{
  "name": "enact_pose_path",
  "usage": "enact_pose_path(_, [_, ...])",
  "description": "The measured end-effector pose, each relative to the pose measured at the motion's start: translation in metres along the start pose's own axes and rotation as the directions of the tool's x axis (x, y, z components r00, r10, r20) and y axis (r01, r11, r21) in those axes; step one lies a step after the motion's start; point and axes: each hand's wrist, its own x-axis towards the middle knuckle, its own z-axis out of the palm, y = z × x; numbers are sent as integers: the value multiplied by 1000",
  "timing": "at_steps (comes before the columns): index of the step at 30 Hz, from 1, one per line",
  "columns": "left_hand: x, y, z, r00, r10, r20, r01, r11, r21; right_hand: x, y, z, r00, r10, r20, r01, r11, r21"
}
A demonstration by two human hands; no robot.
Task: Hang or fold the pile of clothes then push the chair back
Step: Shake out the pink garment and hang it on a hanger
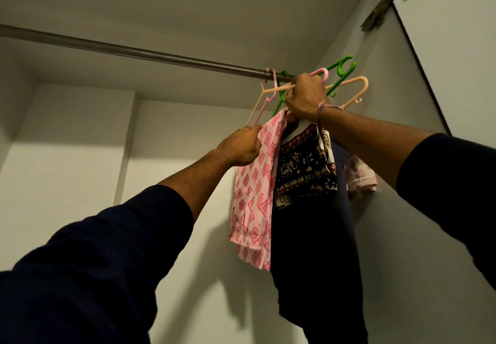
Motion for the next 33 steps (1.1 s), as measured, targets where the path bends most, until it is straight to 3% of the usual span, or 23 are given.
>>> enact_pose_path(11, [-66,37,-4,1000,0,3,0,998,-55,-87,-4,-45,998,-54,-24,53,998,-20])
enact_pose_path(15, [-108,68,4,998,37,48,-29,987,-159,-137,5,-65,988,-2,152,19,993,-115])
enact_pose_path(19, [-142,103,16,990,90,109,-63,971,-230,-190,12,-96,907,70,416,46,964,-263])
enact_pose_path(25, [-196,188,21,975,137,178,-79,950,-301,-280,29,-171,784,225,578,4,930,-368])
enact_pose_path(30, [-244,295,22,933,270,239,-185,928,-325,-350,39,-265,701,352,621,-34,886,-463])
enact_pose_path(33, [-269,362,21,924,324,202,-221,885,-410,-397,47,-336,672,451,588,-119,849,-515])
